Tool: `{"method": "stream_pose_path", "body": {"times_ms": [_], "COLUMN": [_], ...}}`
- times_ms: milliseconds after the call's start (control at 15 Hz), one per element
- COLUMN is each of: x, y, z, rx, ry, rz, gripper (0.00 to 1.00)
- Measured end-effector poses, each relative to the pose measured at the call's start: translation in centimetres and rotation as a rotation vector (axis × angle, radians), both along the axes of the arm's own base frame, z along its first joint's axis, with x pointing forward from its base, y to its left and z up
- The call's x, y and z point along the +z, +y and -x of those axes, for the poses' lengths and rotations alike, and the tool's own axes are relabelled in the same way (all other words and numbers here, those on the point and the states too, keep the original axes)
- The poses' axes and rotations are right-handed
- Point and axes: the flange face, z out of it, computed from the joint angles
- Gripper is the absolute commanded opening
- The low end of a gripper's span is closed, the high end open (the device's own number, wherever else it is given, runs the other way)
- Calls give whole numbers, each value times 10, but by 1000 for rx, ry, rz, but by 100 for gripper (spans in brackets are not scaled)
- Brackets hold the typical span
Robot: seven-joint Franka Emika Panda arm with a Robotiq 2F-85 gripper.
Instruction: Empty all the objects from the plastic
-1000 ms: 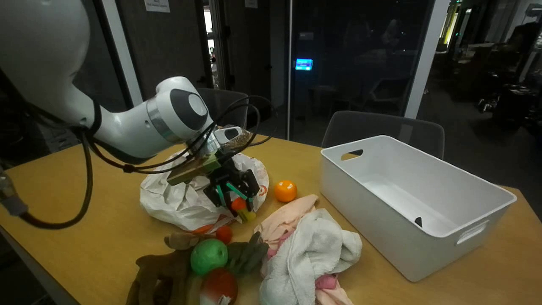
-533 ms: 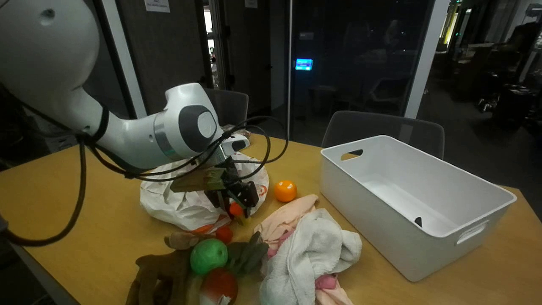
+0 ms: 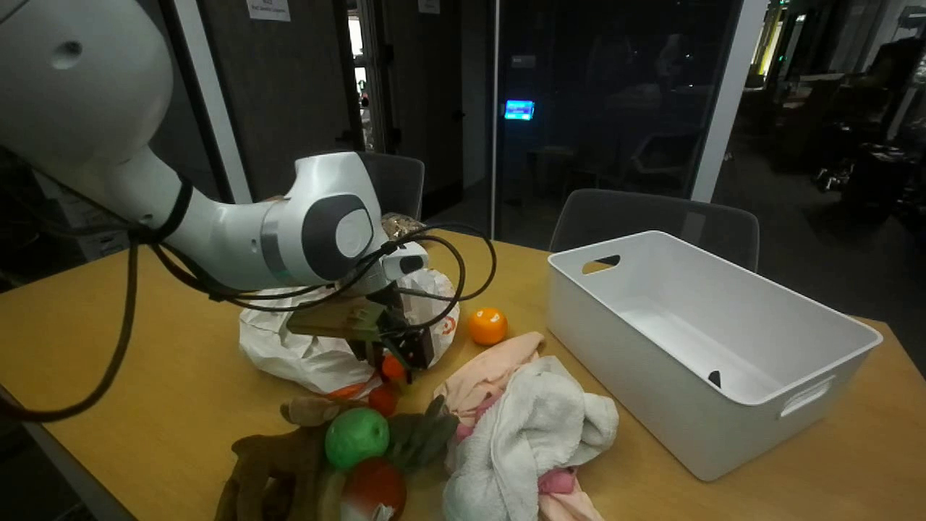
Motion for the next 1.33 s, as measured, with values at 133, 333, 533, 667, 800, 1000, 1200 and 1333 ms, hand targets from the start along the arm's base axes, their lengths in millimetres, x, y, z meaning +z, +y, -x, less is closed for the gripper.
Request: {"method": "stream_pose_path", "body": {"times_ms": [133,333,533,667,800,1000,1200,1333], "x": [0,0,0,2,12,43,83,109], "y": [-2,-5,-7,-8,-7,4,22,33], "z": [0,1,1,2,5,12,20,27], "rx": [-5,-12,-16,-23,-38,-59,-50,-42], "ry": [1,1,2,14,42,97,131,148], "rz": [-2,-2,-1,1,3,-26,-59,-58], "gripper": [88,100,100,100,100,100,100,100]}}
